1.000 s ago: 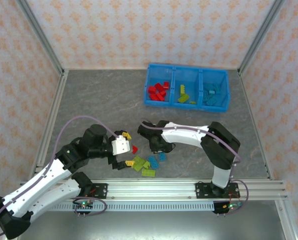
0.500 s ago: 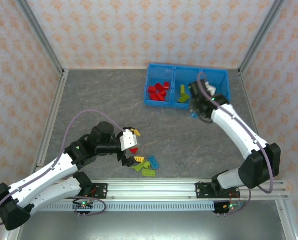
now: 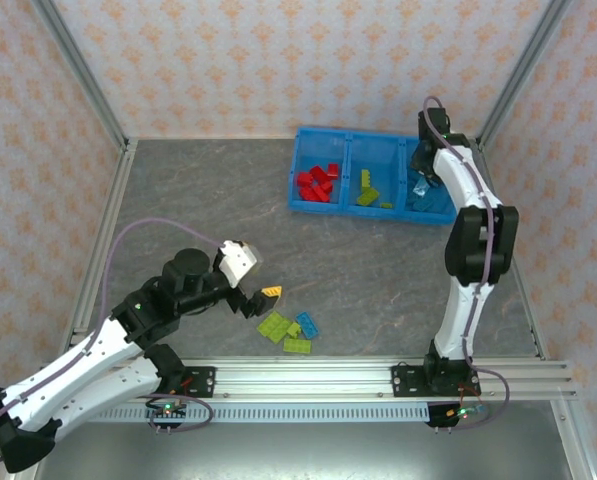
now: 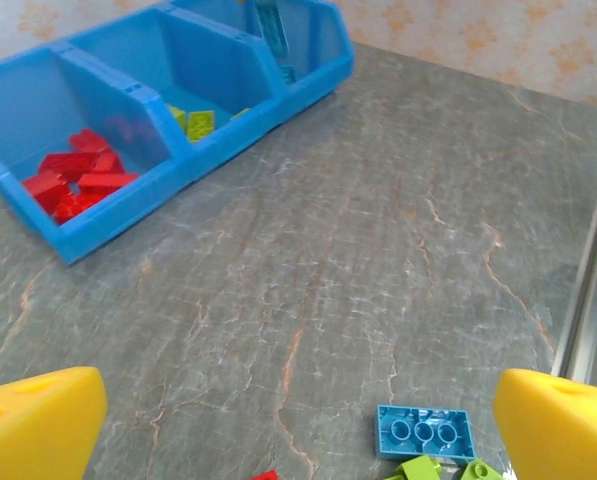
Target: Sort the legos into containers by color
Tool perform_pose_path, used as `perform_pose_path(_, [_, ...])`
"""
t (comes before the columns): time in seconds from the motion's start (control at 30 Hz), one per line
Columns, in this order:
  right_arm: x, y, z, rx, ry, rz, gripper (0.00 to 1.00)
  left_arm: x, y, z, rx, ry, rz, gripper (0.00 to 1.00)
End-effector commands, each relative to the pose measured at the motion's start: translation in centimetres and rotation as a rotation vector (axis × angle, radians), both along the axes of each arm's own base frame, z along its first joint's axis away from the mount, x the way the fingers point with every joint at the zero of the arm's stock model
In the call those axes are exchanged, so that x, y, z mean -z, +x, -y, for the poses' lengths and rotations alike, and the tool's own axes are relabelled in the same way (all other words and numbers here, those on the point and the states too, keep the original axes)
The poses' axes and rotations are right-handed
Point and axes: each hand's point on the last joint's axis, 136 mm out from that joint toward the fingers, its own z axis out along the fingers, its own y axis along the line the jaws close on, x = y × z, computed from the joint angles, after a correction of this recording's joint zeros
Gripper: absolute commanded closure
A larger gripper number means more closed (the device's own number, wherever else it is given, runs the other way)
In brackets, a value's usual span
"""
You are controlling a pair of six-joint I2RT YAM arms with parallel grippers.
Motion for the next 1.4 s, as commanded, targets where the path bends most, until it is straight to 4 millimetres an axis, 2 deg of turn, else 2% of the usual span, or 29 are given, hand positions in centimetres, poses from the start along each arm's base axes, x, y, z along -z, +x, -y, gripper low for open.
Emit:
perform_pose_path(0.0, [-3.1,-0.6,0.2,0.004,-0.018,0.001,0.45,0.6,1.2,-1.7,-0.171,-0.012,-0.087,0.00])
perform_pose_path(0.07, [-4.0,-1.4,0.0,0.005,-0.006,0.017,0.43,1.3,2.1,-2.9,-0.292,-0.020,-0.139,0.00])
perform_pose_path(0.13, [-4.8,-2.9,-0.3,0.003,0.021,0.021,0.42,2.4,3.2,-4.9,-0.469,-0.028,-0.197,0.00])
perform_pose_path(0.2, [-5.5,-5.1,-1.3,-0.017,0.082,0.021,0.42,3.8,3.8,-7.9,-0.706,-0.054,-0.276,0.01])
perform_pose_path(0.27, [-6.2,-7.7,-2.9,-0.053,0.170,0.035,0.40,5.3,3.6,-9.0,-0.828,-0.099,-0.357,0.04])
perform_pose_path(0.37, [-7.2,-12.1,-7.3,-0.173,0.332,0.060,0.36,7.6,3.1,-8.1,-0.866,-0.170,-0.483,0.05])
perform_pose_path(0.5, [-8.0,-18.5,-14.9,-0.393,0.456,0.041,0.31,10.7,2.7,-6.4,-0.888,-0.177,-0.649,0.07])
perform_pose_path(0.6, [-7.1,-23.1,-20.0,-0.511,0.493,-0.028,0.28,12.5,2.7,-5.9,-0.927,-0.084,-0.712,0.09])
perform_pose_path(0.67, [-6.4,-25.4,-22.9,-0.568,0.526,-0.067,0.27,13.4,2.9,-5.1,-0.909,-0.007,-0.743,0.10])
perform_pose_path(0.73, [-5.8,-27.1,-24.7,-0.607,0.531,-0.102,0.27,14.3,3.1,-4.0,-0.875,0.047,-0.771,0.11])
perform_pose_path(0.8, [-5.2,-28.0,-25.5,-0.628,0.513,-0.118,0.26,15.6,3.3,-2.4,-0.810,0.082,-0.790,0.12])
perform_pose_path(0.87, [-4.4,-28.4,-25.2,-0.618,0.492,-0.138,0.25,16.7,3.4,-1.0,-0.750,0.112,-0.804,0.12])
perform_pose_path(0.93, [-3.8,-28.6,-24.6,-0.604,0.473,-0.154,0.26,18.0,3.2,-0.7,-0.724,0.184,-0.810,0.12])
perform_pose_path(1.03, [-3.5,-28.8,-24.1,-0.589,0.456,-0.156,0.26,19.2,3.4,-1.3,-0.723,0.292,-0.791,0.13])
perform_pose_path(1.13, [-3.1,-28.8,-24.0,-0.581,0.450,-0.162,0.26,20.0,3.6,-1.6,-0.717,0.340,-0.771,0.22])
perform_pose_path(1.37, [-1.7,-29.1,-23.9,-0.564,0.443,-0.202,0.26,21.4,3.2,-0.5,-0.690,0.322,-0.831,0.57])
